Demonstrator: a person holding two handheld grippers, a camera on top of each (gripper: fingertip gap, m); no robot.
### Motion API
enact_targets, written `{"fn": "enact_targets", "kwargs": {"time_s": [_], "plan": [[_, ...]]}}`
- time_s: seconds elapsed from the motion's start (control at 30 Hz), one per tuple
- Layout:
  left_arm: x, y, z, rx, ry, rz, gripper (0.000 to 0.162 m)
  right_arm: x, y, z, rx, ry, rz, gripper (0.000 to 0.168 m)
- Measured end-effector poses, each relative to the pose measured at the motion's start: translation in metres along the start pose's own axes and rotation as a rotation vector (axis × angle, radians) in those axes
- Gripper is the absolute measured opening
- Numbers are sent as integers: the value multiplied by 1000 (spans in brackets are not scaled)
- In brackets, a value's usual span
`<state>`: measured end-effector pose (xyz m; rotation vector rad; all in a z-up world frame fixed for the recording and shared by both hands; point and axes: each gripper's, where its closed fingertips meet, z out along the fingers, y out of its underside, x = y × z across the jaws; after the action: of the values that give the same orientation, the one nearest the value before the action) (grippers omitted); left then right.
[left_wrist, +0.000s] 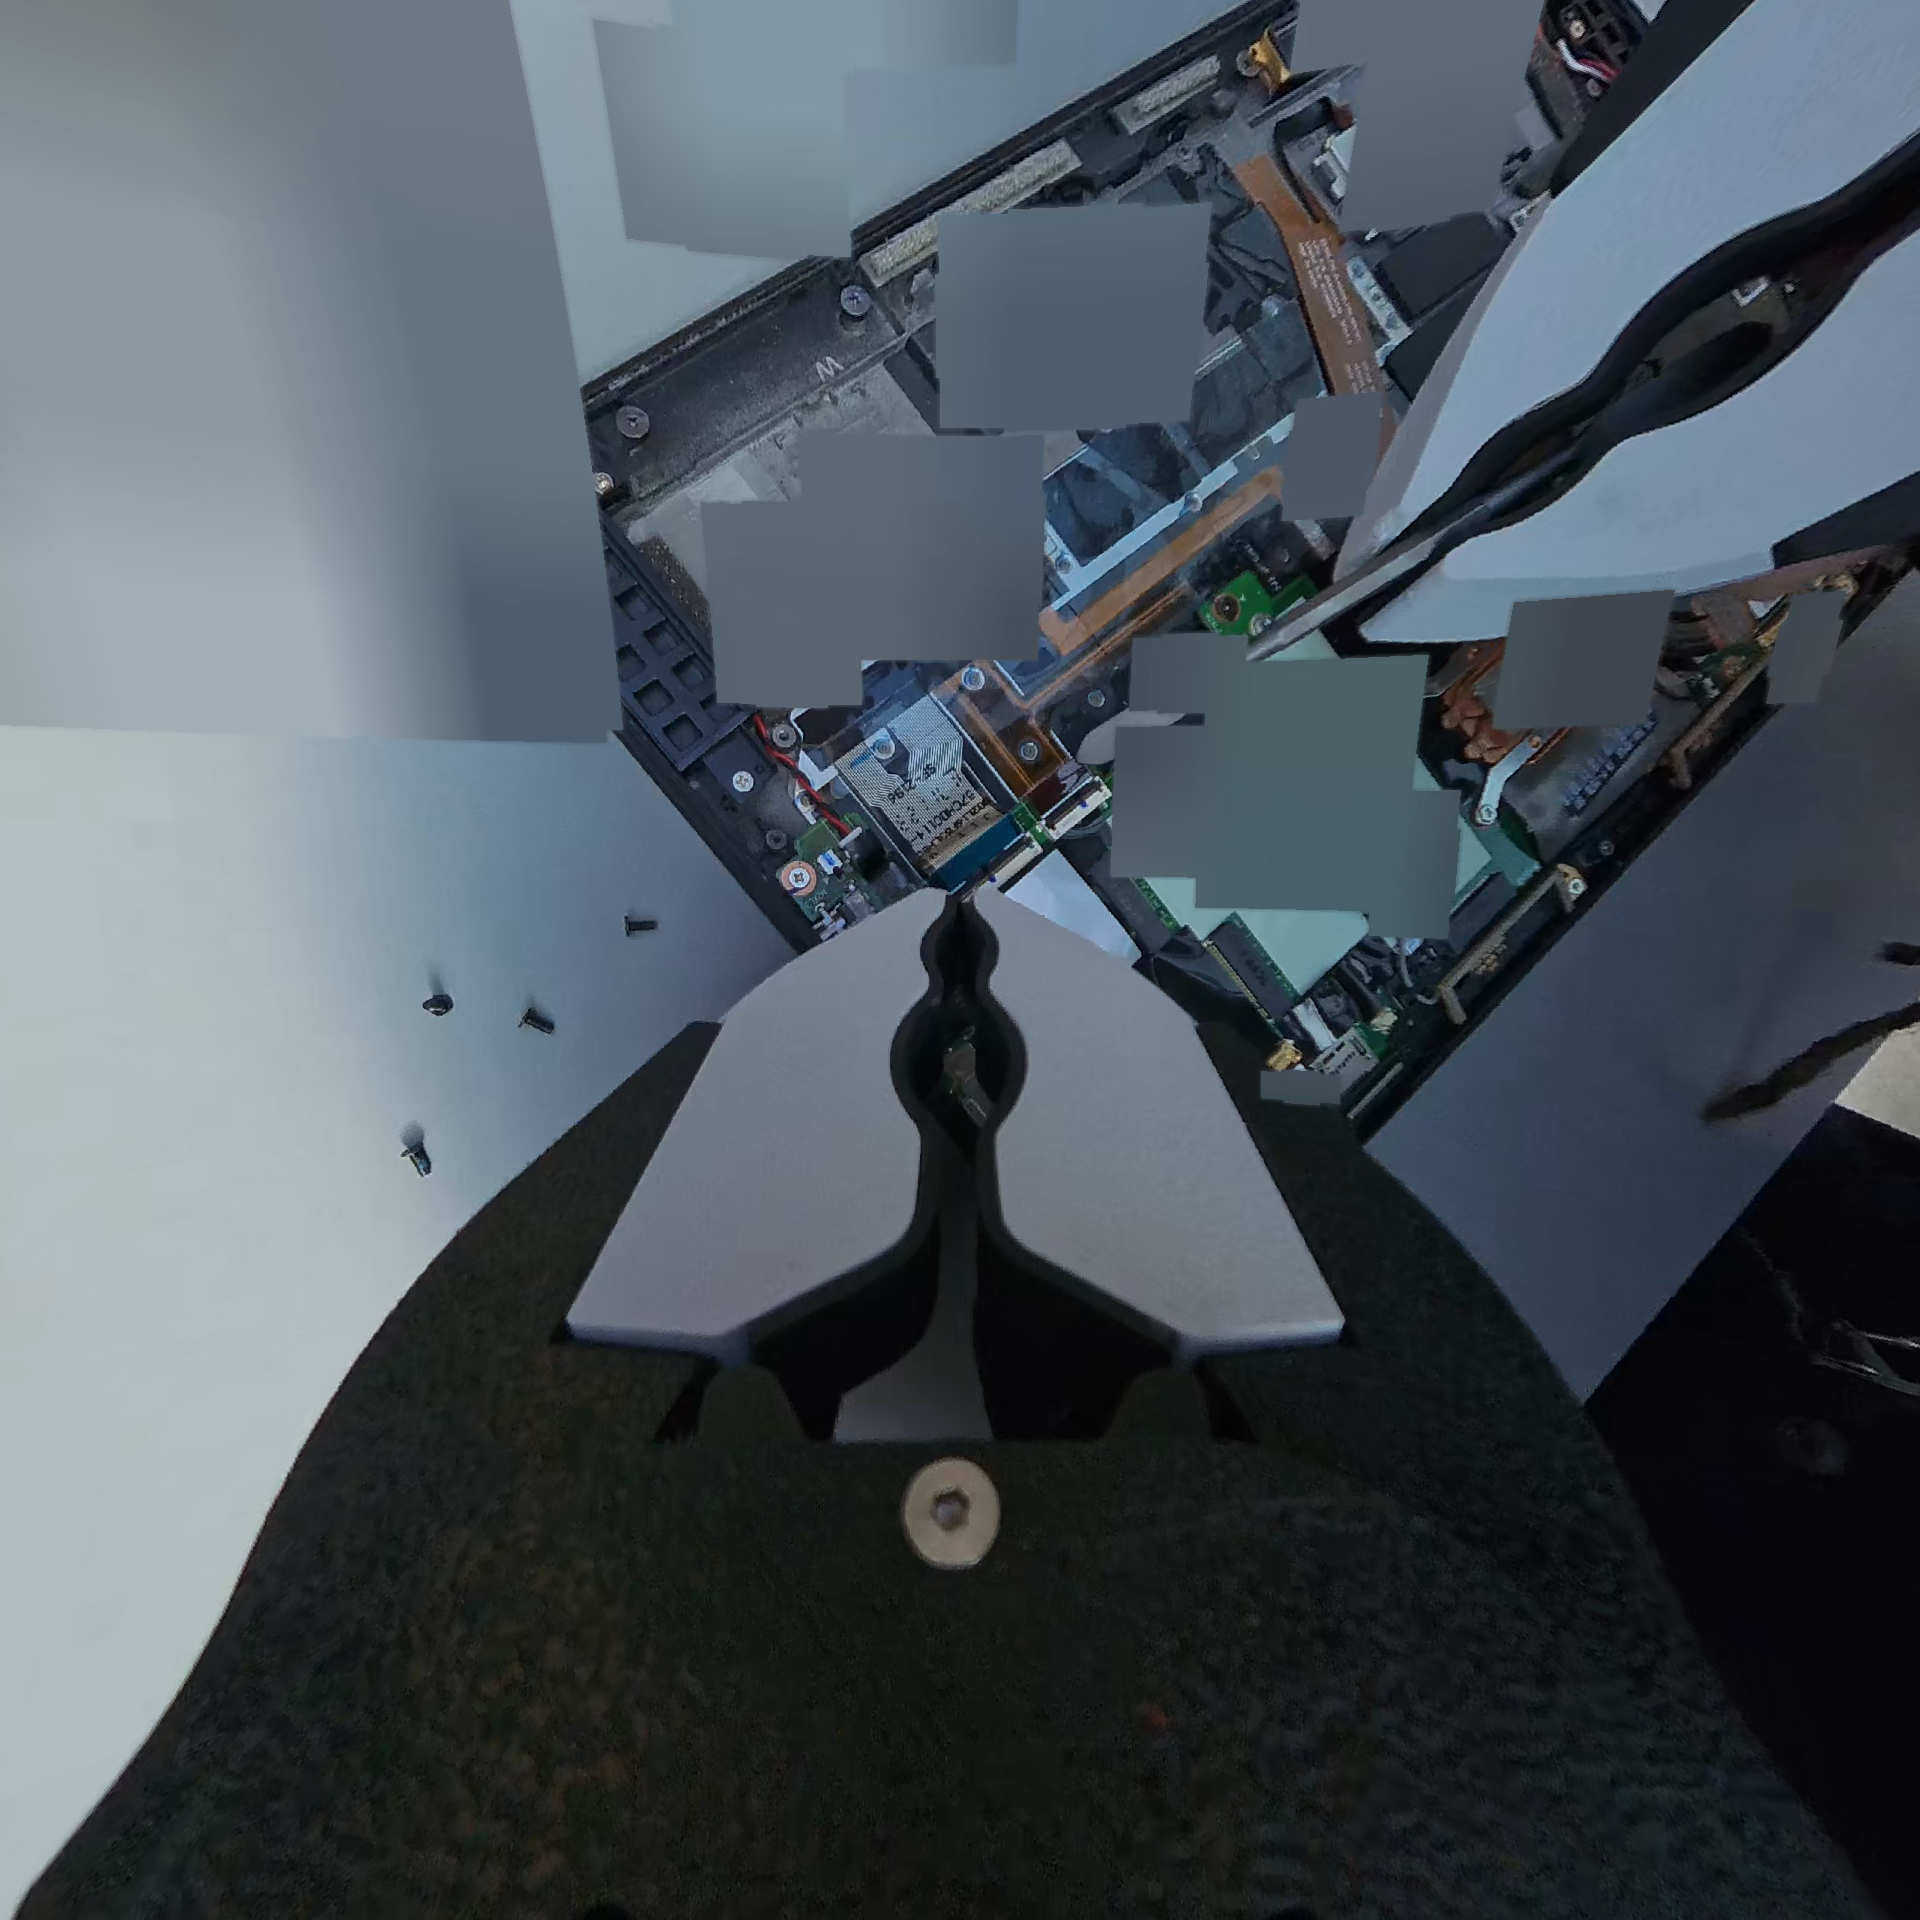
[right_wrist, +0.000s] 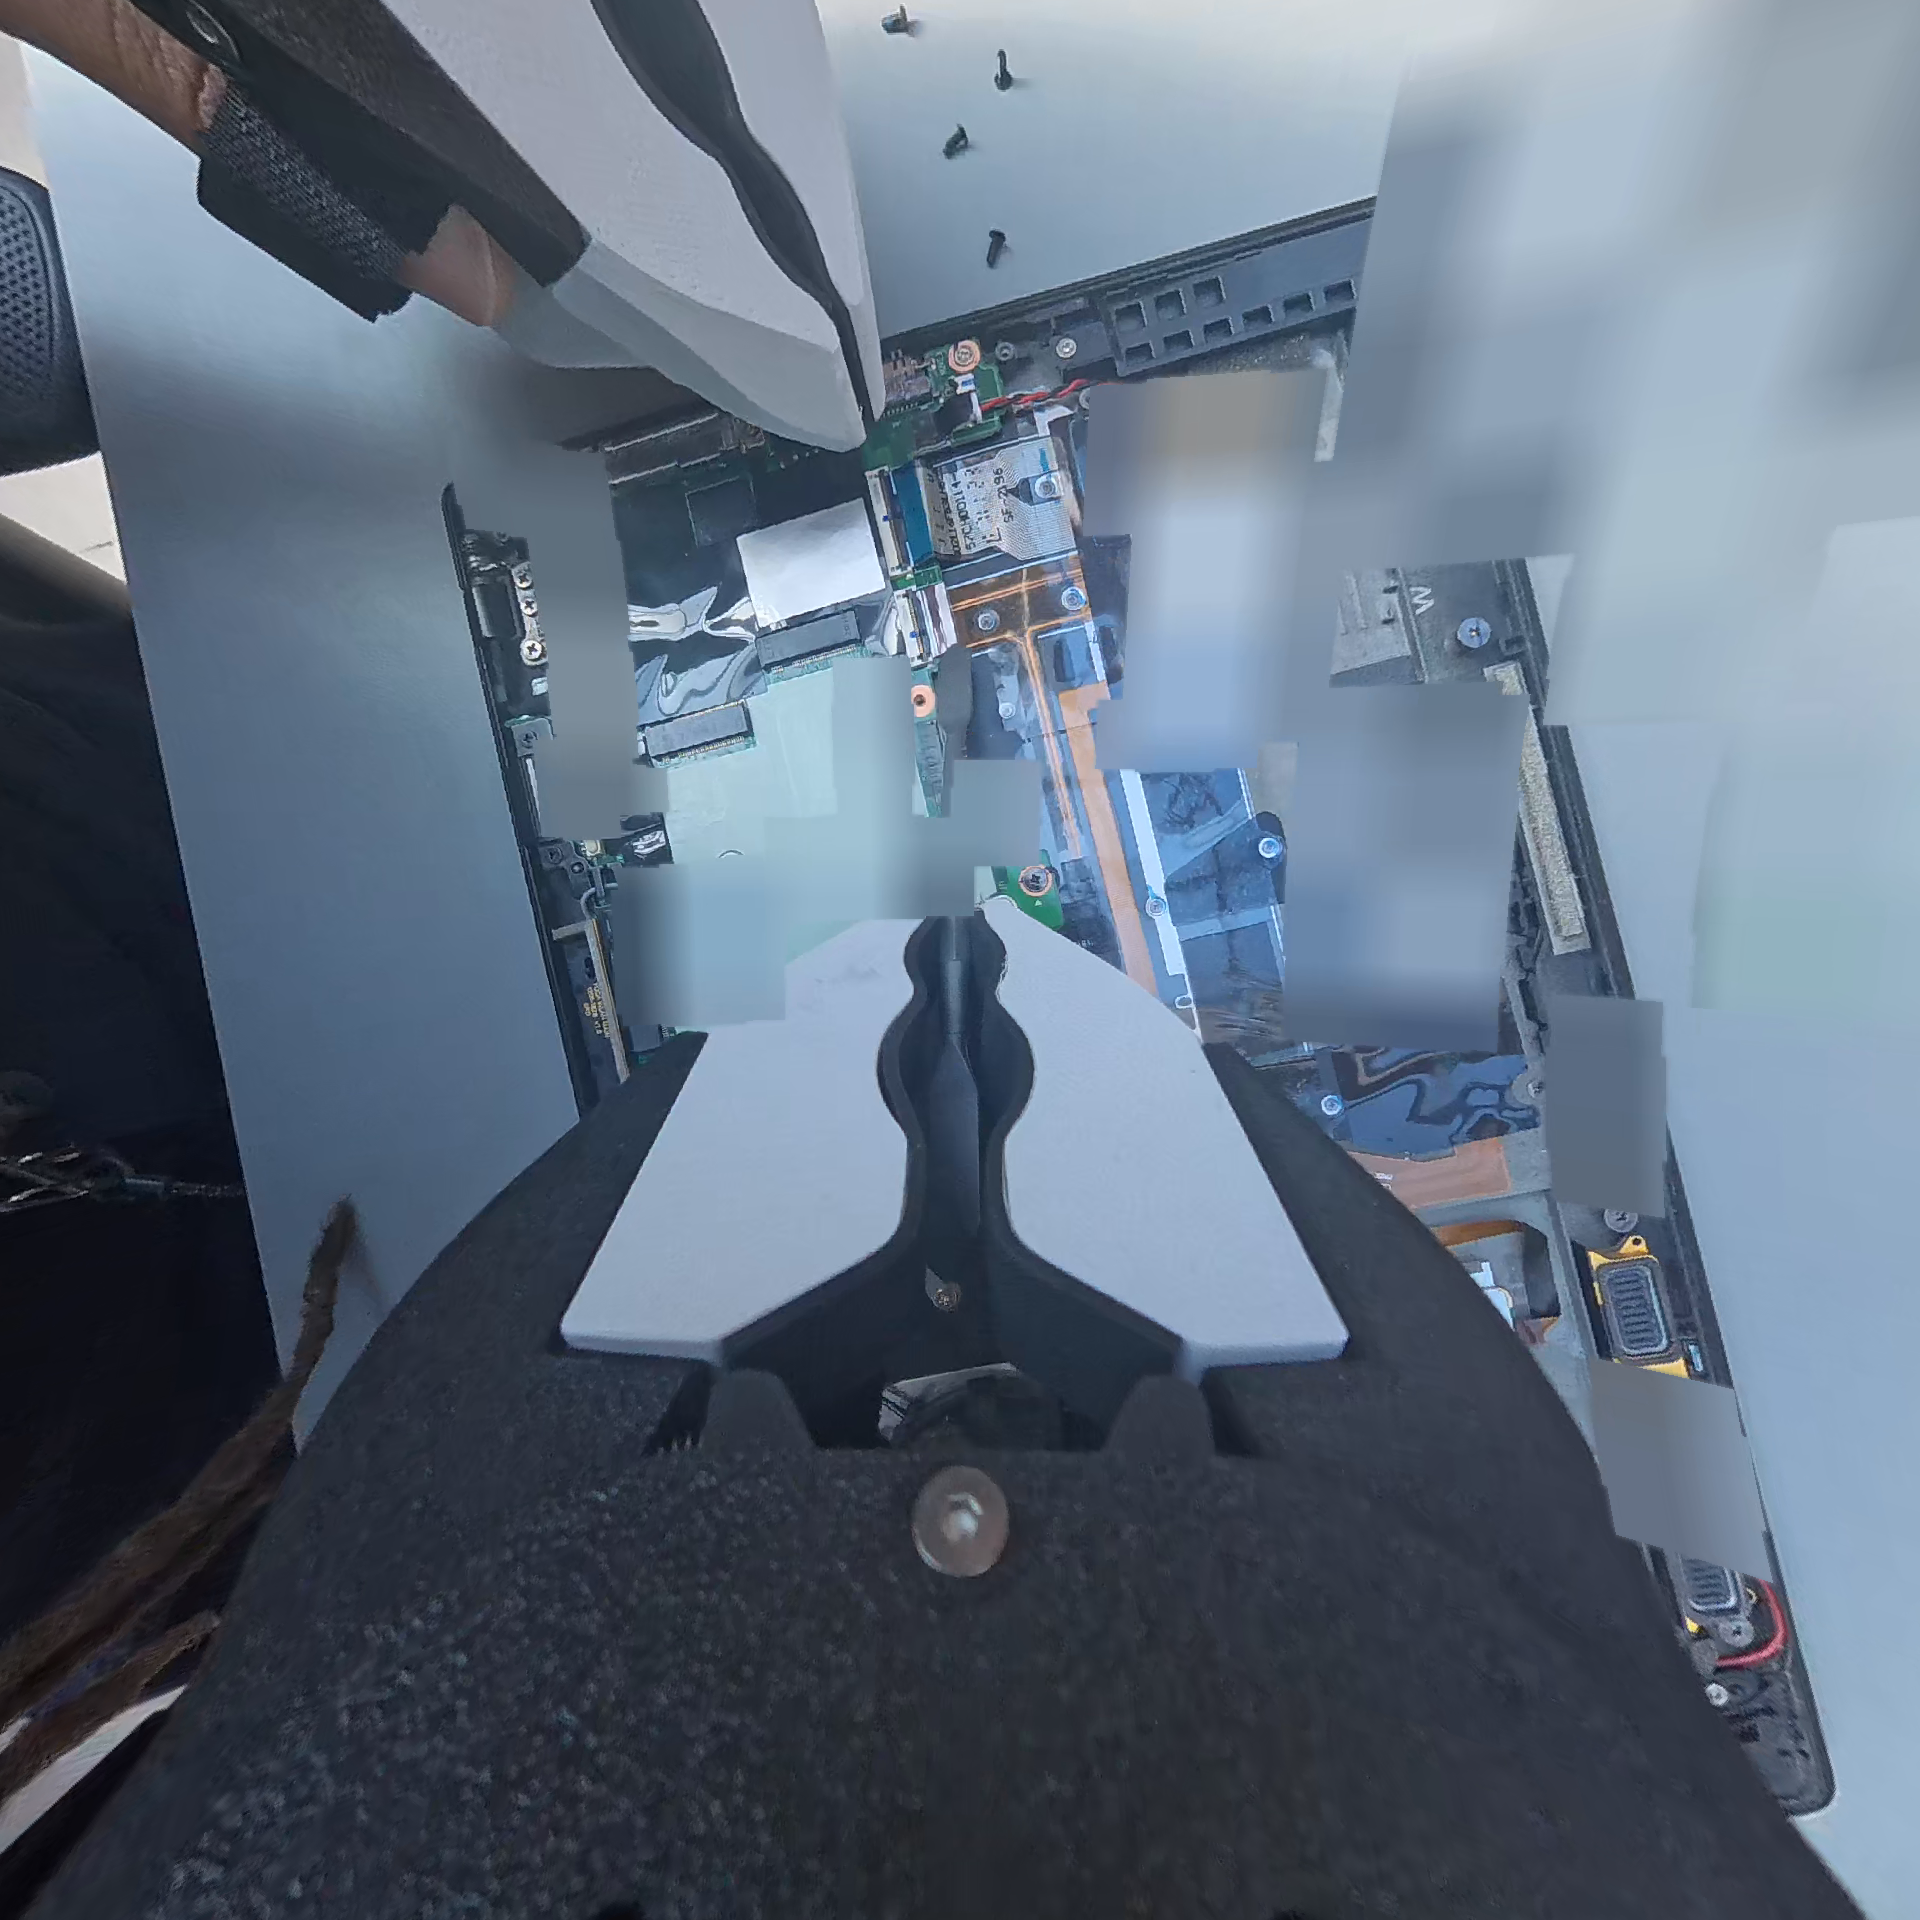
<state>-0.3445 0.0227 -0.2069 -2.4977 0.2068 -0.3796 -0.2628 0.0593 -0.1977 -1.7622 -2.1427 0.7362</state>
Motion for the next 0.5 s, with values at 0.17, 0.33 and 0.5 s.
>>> {"fn": "enact_targets", "kwargs": {"time_s": [0.17, 0.33, 0.5], "plan": [[4, -4, 1, 5, 8, 16, 0, 2, 2, -1, -7, 13, -2, 3], [11, -7, 1, 8, 18, 28, 0, -1, 2, 1, 1, 13, -6, 3], [13, -2, 1, -2, 18, 19, 0, 1, 0, -2, 16, 28, 1, 3]]}}
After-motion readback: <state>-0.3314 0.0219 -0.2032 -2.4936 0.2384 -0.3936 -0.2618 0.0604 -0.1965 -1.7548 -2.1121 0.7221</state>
